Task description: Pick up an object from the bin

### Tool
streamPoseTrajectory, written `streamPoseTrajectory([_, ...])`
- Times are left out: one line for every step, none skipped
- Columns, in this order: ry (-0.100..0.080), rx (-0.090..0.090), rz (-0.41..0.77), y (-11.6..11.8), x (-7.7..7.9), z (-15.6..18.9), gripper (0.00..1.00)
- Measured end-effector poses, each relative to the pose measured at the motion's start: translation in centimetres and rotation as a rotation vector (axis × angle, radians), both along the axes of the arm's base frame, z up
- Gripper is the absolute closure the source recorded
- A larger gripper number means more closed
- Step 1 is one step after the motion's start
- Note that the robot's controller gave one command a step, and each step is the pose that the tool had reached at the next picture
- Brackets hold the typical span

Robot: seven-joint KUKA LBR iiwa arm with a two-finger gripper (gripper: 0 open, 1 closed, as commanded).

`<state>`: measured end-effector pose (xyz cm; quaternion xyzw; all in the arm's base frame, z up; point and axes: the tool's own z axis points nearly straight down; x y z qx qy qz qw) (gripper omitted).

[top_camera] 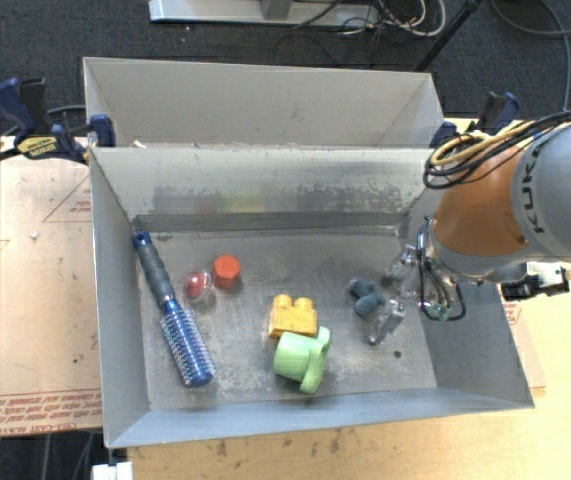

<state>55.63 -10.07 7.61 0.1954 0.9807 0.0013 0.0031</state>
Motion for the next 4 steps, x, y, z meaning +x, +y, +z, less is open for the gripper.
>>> streamPoseTrajectory([-0.002,-0.008,0.084,1.9,1.7,-0.1,0.0])
streamPoseTrajectory([-0.006,-0.004,0.085,2.1,1.8,0.0,1.0])
streamPoseTrajectory([-0.004,-0.003,0.102,2.4,1.8,7.5,1.0])
streamPoseTrajectory([0.008,0.0,0.384,5.2,-0.9,5.5,1.0])
